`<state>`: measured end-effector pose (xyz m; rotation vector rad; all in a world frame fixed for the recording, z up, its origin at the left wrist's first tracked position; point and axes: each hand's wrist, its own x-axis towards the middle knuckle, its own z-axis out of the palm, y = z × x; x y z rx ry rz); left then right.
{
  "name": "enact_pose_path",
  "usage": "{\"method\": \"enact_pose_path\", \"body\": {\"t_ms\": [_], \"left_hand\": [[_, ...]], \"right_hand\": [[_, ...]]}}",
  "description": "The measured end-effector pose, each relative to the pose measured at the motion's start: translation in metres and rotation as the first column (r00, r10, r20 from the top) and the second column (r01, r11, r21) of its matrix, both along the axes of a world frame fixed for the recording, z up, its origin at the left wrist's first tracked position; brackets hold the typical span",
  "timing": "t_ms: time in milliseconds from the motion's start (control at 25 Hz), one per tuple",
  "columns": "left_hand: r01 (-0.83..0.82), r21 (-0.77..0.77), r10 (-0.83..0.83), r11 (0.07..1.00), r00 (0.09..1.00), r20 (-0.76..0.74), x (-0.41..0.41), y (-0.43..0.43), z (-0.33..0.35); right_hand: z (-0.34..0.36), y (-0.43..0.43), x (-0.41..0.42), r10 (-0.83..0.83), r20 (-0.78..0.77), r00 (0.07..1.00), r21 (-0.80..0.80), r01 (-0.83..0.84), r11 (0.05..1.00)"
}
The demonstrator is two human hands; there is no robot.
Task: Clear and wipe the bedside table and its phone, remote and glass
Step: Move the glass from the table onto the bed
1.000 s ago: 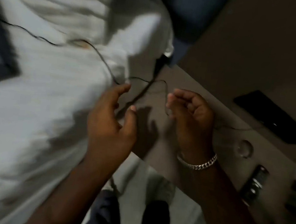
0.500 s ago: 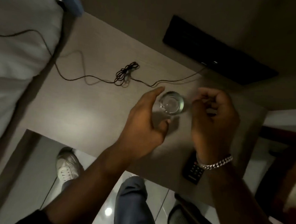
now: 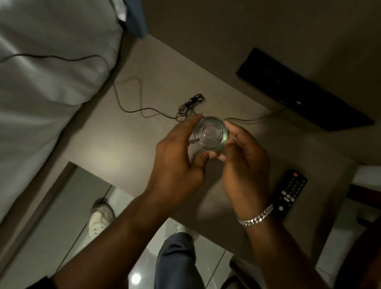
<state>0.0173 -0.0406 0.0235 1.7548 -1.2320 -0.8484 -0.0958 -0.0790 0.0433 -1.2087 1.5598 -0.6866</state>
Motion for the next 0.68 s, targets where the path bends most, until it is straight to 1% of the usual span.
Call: {"method": "enact_pose_path", "body": {"t_ms": [160,240,280,360,440,520,600,680], "left_hand": [[-0.189,-0.025,0.188,0.982,0.982,-0.026,0.071,0.04,0.056],[-0.304,-0.015,0.302,0.953,0.95,-0.086,0.12,0.064,0.085],[-0.363,-0.012,0.359,0.932,0.926,-0.117,0.146,0.077,0.098],[-0.476,-0.03,0.471,0.879,0.876,-0.108,0.204,0.115,0.125],[-0.565,-0.051,0.562,0.823,0.825,-0.061,0.258,0.155,0.148],[-0.653,-0.07,0.652,0.754,0.757,-0.046,0.31,0.196,0.166],[-0.731,-0.077,0.732,0.678,0.681,-0.019,0.351,0.235,0.177],[-0.776,-0.086,0.779,0.625,0.626,0.011,0.384,0.265,0.182]], "right_hand": [[0.044,0.023,0.075,0.131,0.012,0.991,-0.156,-0.127,0.979],[0.071,0.036,0.127,0.247,-0.008,0.969,-0.237,-0.242,0.941],[0.084,0.045,0.154,0.316,-0.032,0.948,-0.282,-0.312,0.907],[0.11,0.068,0.217,0.44,-0.048,0.897,-0.353,-0.427,0.832],[0.131,0.096,0.281,0.55,-0.001,0.835,-0.381,-0.509,0.772],[0.142,0.128,0.344,0.652,-0.002,0.758,-0.424,-0.591,0.686],[0.147,0.16,0.4,0.714,0.002,0.7,-0.456,-0.635,0.624],[0.148,0.184,0.445,0.775,0.011,0.631,-0.496,-0.67,0.553]]}}
